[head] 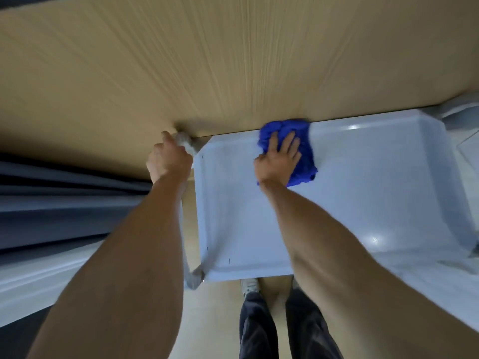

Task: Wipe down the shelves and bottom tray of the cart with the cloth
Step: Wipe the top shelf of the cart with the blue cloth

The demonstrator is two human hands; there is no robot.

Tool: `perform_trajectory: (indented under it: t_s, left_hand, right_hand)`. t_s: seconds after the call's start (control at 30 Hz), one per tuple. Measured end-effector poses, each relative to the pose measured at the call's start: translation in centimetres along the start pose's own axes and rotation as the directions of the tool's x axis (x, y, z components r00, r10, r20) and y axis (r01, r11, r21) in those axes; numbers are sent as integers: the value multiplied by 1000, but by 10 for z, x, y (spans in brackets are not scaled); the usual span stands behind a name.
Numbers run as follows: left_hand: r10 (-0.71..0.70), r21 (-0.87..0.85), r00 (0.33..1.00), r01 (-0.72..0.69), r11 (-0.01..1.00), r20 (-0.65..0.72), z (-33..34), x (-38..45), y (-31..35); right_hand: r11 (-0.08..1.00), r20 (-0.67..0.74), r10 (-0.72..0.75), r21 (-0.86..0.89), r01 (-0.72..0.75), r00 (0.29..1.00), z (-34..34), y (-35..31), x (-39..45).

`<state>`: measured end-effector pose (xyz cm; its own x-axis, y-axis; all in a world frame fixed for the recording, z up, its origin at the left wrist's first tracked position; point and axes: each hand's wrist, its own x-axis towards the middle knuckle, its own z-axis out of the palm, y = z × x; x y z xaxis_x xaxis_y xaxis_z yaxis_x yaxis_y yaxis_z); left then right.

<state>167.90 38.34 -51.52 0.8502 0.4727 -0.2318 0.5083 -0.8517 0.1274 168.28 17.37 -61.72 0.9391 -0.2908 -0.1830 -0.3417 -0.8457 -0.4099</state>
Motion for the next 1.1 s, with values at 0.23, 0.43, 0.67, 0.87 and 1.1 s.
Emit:
perform_trajectory:
  t_s: [0.23, 0.43, 0.67, 0.87, 1.1]
  left_hand:
    - [18, 69, 1000, -19, 997, 6, -1, -3, 1]
    - [44, 92, 999, -43, 995, -11, -3, -5, 3]
    - [50, 95, 998, -48, 994, -23, 1, -1, -1]
    - [48, 94, 999, -47, 995, -11, 2, 5, -1]
    - [54, 98, 999, -54, 994, 2, 1, 4, 0]
  right_hand:
    - [843, 285, -519, 14, 538, 806, 58, -76, -92]
    - [803, 356, -566, 32, 596, 743, 40, -5, -220]
    - [579, 459, -719, -21, 815, 522, 25, 51, -250]
    - [686, 217, -673, -176, 706, 707, 57, -26, -85]
    - [865, 145, -473, -112, 490, 869, 60, -73, -94]
